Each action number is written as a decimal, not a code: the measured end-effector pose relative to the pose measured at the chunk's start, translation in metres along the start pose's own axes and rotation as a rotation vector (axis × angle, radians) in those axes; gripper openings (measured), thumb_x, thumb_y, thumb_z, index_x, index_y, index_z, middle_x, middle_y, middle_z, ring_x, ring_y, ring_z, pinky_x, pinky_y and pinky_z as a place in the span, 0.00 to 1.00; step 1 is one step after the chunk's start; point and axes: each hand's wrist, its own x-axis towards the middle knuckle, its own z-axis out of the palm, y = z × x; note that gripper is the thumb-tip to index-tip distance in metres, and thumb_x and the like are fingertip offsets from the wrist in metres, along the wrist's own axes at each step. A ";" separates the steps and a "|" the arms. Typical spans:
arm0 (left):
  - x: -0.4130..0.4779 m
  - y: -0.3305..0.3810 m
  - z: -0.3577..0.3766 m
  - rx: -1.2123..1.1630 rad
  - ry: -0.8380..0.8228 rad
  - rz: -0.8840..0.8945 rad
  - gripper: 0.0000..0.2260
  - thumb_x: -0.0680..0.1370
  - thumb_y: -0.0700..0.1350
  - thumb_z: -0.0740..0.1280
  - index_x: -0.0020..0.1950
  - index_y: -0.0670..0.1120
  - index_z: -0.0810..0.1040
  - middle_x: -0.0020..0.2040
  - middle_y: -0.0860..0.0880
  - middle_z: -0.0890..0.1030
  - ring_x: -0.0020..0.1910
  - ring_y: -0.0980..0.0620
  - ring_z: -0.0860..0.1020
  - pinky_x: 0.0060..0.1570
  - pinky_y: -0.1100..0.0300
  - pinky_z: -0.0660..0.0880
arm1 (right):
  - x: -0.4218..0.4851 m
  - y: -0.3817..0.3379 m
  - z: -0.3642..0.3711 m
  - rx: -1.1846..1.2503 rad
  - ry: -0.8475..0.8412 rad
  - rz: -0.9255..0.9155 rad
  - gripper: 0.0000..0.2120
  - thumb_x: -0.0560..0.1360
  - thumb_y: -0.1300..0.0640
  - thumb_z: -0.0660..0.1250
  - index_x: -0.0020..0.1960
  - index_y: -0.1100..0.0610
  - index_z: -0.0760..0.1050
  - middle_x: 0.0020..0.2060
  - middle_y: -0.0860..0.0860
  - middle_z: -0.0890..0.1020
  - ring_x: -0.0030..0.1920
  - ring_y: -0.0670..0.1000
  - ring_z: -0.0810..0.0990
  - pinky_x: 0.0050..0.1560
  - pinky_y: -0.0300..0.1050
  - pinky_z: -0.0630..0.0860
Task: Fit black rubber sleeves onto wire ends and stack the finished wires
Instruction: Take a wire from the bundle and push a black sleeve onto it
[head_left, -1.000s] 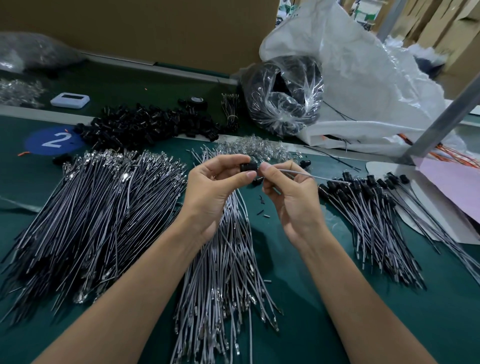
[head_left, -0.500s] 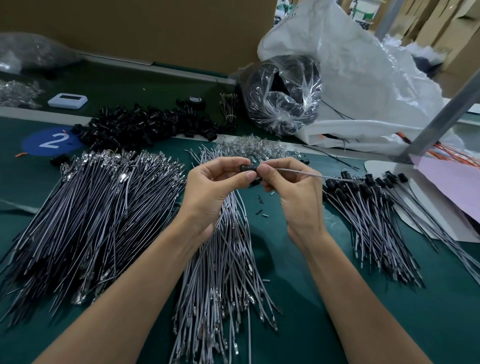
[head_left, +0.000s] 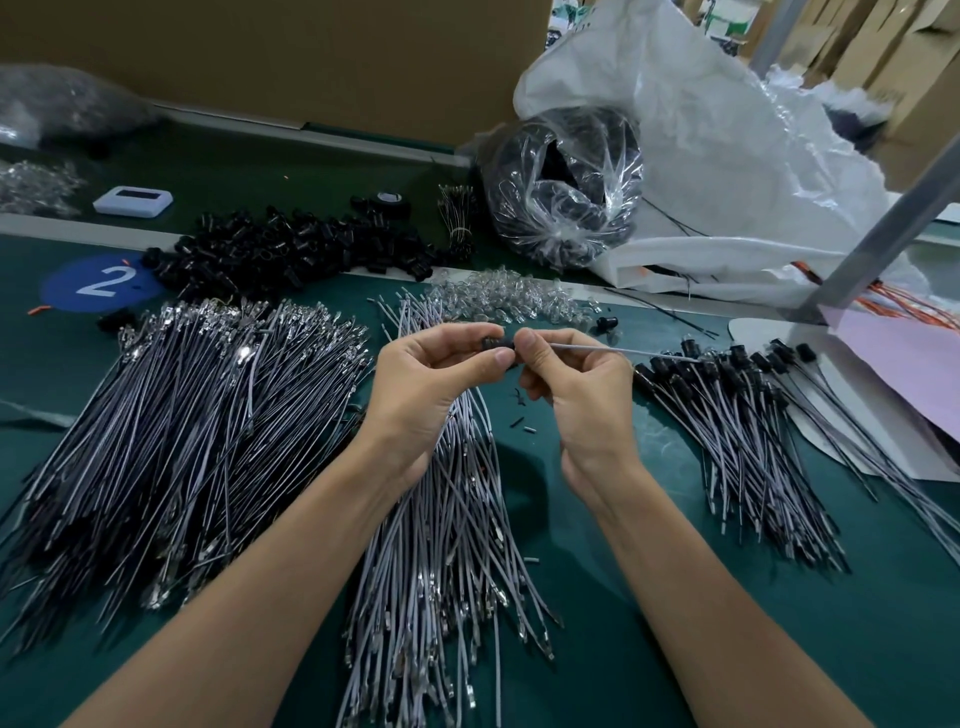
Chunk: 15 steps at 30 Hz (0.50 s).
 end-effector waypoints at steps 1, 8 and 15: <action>0.000 0.000 0.000 0.004 -0.002 0.003 0.10 0.59 0.41 0.78 0.40 0.47 0.87 0.39 0.49 0.86 0.39 0.56 0.83 0.43 0.66 0.78 | 0.000 0.000 0.001 0.010 0.007 0.014 0.05 0.73 0.62 0.72 0.39 0.61 0.80 0.27 0.49 0.80 0.28 0.45 0.74 0.32 0.36 0.71; 0.001 -0.001 0.000 -0.125 -0.008 -0.032 0.09 0.61 0.38 0.75 0.40 0.45 0.87 0.38 0.48 0.85 0.38 0.55 0.84 0.42 0.67 0.79 | -0.002 0.003 0.007 0.052 0.037 0.063 0.04 0.74 0.62 0.72 0.40 0.60 0.80 0.28 0.49 0.81 0.29 0.45 0.74 0.33 0.36 0.72; 0.002 0.003 -0.001 -0.134 0.055 -0.017 0.13 0.64 0.38 0.74 0.47 0.40 0.81 0.41 0.45 0.86 0.41 0.51 0.85 0.42 0.64 0.80 | -0.003 0.001 0.005 0.062 -0.028 0.029 0.02 0.74 0.60 0.72 0.45 0.58 0.82 0.34 0.51 0.83 0.33 0.45 0.77 0.36 0.36 0.74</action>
